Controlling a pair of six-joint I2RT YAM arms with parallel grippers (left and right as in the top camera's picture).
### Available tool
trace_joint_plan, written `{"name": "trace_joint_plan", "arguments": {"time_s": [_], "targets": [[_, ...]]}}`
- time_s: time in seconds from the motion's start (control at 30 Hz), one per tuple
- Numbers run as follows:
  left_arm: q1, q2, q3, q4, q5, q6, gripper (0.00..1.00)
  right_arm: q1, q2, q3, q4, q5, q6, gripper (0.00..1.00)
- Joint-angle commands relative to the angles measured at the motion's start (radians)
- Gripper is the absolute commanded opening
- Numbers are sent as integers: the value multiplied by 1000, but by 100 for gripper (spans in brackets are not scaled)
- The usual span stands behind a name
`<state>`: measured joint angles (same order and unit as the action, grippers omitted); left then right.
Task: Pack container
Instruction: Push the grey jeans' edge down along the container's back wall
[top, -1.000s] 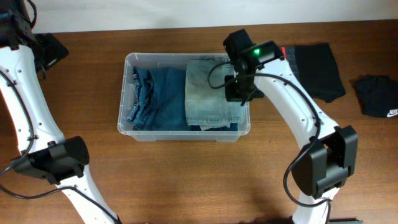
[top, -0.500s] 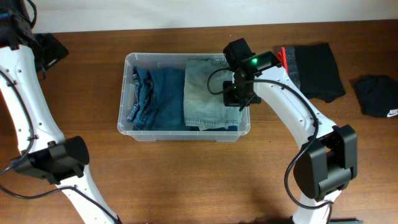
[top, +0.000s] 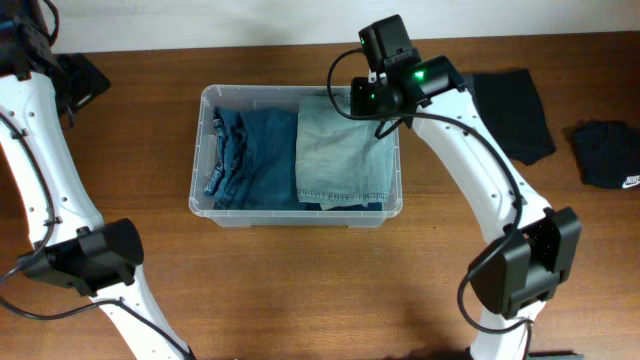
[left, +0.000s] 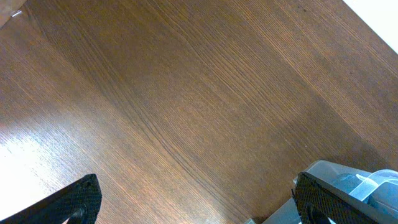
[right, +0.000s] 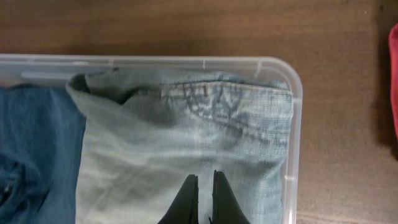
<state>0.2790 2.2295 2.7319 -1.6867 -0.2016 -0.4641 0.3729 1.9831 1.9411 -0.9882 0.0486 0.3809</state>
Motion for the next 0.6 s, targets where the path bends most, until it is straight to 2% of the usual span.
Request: {"name": "trace_joint_plan", "arguments": {"time_s": [0.0,0.3,0.57], "targets": [[3,-16,-6,-1,-4,-5,99,-2,68,-3,23,54,-6,4],[3,-16,-6,-1,-4,-5,99,-32,209,-5,23,76,-6,4],[3,-16,-6,-1,-4,-5,99,-53,264,-6,9,77,-7,4]]}}
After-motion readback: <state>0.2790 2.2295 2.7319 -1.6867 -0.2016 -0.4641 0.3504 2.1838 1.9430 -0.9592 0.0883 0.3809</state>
